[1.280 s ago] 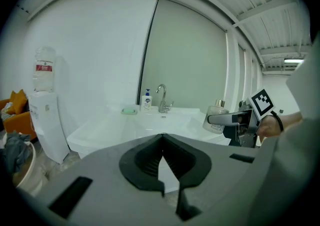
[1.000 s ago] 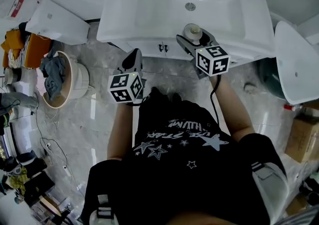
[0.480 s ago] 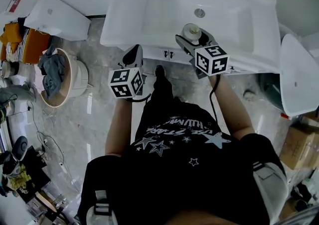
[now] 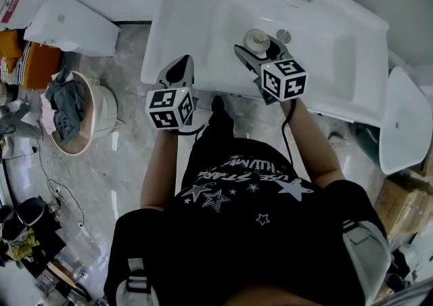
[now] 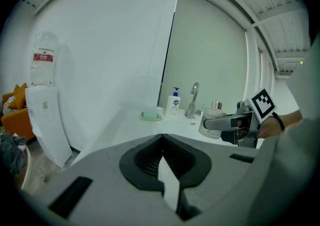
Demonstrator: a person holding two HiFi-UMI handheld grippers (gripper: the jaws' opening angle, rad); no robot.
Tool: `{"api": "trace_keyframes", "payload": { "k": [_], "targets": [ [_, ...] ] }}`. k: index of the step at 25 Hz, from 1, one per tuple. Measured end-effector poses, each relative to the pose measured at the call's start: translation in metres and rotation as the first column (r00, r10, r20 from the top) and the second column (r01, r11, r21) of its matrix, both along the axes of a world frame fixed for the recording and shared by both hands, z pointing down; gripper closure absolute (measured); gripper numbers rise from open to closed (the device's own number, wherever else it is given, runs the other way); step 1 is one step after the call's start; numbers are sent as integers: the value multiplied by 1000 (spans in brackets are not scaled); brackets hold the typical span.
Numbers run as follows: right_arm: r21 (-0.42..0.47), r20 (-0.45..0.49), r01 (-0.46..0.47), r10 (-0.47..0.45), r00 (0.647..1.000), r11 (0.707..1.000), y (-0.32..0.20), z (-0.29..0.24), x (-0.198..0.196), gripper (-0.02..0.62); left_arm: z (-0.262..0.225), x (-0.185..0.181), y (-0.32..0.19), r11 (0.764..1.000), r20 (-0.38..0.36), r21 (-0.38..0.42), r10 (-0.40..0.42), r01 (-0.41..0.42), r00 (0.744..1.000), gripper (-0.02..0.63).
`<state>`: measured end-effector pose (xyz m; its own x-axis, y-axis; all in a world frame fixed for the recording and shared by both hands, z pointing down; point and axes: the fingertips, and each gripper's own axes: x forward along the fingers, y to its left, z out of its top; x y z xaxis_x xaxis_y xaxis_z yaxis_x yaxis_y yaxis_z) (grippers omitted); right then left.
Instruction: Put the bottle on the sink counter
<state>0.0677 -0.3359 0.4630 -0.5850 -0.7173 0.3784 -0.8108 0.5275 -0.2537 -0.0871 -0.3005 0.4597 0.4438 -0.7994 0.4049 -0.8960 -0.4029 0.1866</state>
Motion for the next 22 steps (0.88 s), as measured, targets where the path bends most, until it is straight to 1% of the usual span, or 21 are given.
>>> {"api": "trace_keyframes", "payload": {
  "k": [5,13,22],
  "targets": [
    [-21,-12,28,-29,1000,999,-50,11,-26,270,10,-19,-45,999,-5,-28,-18,18,1000,599],
    [-42,-25,47,-48,999,998,-122,39,-62,270,33,-40,-101,997,-6,-72,-20,19,1000,599],
    [-56,-62,80,-84,995,995,-182,72,-99,270,58,-57,-148,993,-13,-116,-15,13,1000,598]
  ]
}}
